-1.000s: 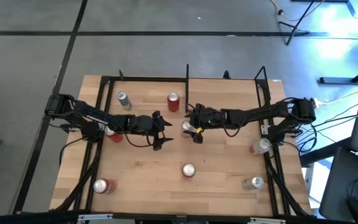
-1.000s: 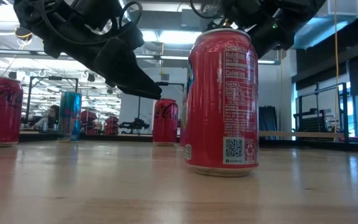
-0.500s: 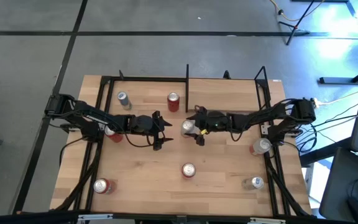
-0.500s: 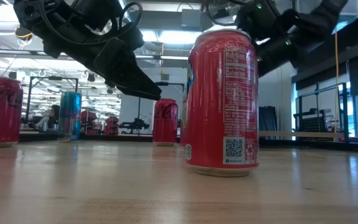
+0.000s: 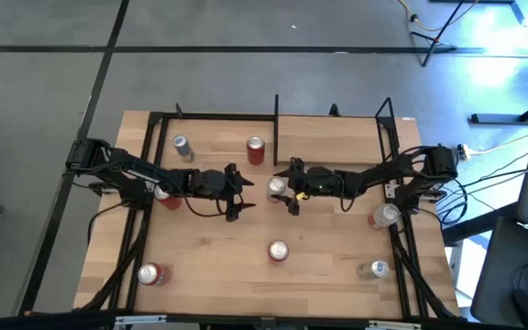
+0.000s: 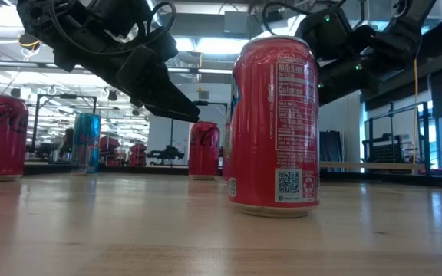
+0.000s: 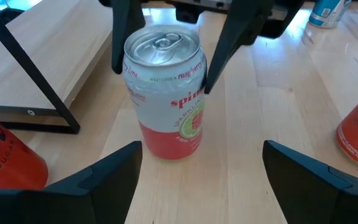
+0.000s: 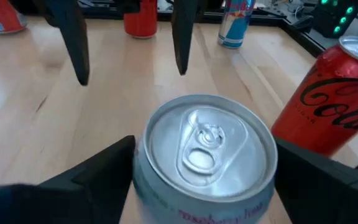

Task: Place canned beverage on shelf
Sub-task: Put the left pink white soda can on the shelf

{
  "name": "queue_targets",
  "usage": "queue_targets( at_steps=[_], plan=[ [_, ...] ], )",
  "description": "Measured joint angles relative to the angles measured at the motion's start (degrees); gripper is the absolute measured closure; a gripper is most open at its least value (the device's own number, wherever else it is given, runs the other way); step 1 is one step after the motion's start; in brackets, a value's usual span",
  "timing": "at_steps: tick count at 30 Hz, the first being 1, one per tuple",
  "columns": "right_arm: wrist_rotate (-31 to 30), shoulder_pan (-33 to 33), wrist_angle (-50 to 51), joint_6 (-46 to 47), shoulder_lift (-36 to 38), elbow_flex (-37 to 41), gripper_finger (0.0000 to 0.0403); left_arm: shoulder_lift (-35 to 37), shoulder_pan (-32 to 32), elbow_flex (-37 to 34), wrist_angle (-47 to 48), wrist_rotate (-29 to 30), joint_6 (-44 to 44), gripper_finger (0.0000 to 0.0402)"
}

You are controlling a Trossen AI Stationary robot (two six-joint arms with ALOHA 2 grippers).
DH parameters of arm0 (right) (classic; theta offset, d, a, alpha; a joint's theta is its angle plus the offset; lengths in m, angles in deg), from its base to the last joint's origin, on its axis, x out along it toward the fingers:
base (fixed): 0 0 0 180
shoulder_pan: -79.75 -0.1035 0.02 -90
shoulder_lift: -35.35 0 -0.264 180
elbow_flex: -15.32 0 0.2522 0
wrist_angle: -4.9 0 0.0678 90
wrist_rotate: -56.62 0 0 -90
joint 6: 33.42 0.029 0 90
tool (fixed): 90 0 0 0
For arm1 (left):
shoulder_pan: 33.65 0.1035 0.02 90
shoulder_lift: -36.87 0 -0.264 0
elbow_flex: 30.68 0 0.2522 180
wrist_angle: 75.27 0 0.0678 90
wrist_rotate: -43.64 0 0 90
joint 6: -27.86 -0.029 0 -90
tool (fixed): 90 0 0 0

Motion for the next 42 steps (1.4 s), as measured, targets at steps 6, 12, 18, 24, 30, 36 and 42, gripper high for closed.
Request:
queue_targets(
  at_steps=[6, 12, 18, 24, 30, 36, 42],
  plan=[
    [1.2, 1.2, 2.7, -1.6, 2.1, 0.1, 0.0153, 0.0, 0.0, 0.0, 0.1, 0.0, 0.0, 0.0087],
    [6.4, 5.0, 12.6, -3.4, 11.6, 0.1, 0.0153, 0.0, -0.4, 0.0, 0.2, -0.1, 0.4, 0.0087],
    [15.8, 14.0, 23.2, -7.7, 23.2, 0.0, 0.0153, 0.0, -2.3, 0.0, 0.4, -0.7, 1.0, 0.0087],
    [30.5, 28.3, 24.8, -11.0, 26.1, -1.4, 0.0153, 0.0, -3.5, 0.0, 0.2, -0.8, 1.0, 0.0087],
    [42.3, 37.7, 26.6, -13.8, 19.0, -7.8, 0.0153, 0.0, -3.8, 0.0, 0.1, -0.7, 1.4, 0.0087],
    [49.1, 41.5, 28.9, -18.0, 10.0, -14.2, 0.0153, 0.0, -4.7, 0.0, 0.2, -0.7, 1.5, 0.0087],
    [49.7, 41.7, 28.5, -21.0, 4.0, -17.6, 0.0153, 0.0, -5.8, 0.0, 0.1, -0.7, 1.2, 0.0087]
  ],
)
